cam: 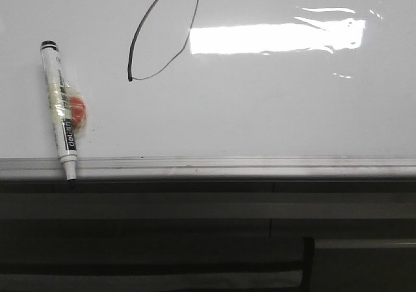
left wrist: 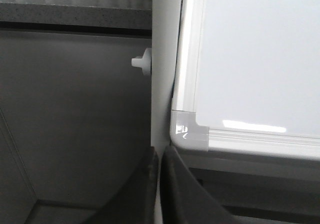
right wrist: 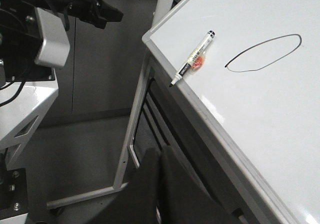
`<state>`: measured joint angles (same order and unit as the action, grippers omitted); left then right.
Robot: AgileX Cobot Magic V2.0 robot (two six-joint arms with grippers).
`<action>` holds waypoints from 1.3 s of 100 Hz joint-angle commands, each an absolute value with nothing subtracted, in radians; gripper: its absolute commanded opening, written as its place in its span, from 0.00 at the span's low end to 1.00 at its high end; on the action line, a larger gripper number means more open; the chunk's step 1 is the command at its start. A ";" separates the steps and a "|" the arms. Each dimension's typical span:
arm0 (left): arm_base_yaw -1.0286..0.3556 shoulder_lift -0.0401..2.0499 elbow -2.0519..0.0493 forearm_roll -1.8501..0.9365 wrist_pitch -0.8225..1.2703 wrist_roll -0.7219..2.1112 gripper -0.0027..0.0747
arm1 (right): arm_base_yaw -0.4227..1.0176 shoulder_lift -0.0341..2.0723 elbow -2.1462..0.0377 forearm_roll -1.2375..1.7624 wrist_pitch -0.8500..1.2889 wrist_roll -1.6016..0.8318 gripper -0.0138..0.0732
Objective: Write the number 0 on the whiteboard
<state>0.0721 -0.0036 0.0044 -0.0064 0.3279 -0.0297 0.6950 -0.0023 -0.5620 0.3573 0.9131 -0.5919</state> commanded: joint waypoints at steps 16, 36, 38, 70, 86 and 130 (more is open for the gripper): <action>0.050 -0.032 0.035 0.037 0.287 -0.077 0.01 | 0.693 0.015 -0.578 0.368 0.842 -0.593 0.08; 0.050 -0.032 0.037 0.039 0.283 -0.077 0.01 | 0.693 0.015 -0.578 0.368 0.842 -0.593 0.08; 0.050 -0.032 0.037 0.039 0.282 -0.077 0.01 | 0.693 0.015 -0.578 0.368 0.842 -0.593 0.08; 0.052 -0.032 0.037 0.039 0.281 -0.077 0.01 | 0.693 0.015 -0.578 0.368 0.842 -0.593 0.08; 0.052 -0.032 0.037 0.039 0.281 -0.077 0.01 | 0.693 0.015 -0.578 0.368 0.842 -0.593 0.08; 0.052 -0.032 0.037 0.039 0.281 -0.077 0.01 | 0.693 0.015 -0.576 0.485 0.672 -0.593 0.08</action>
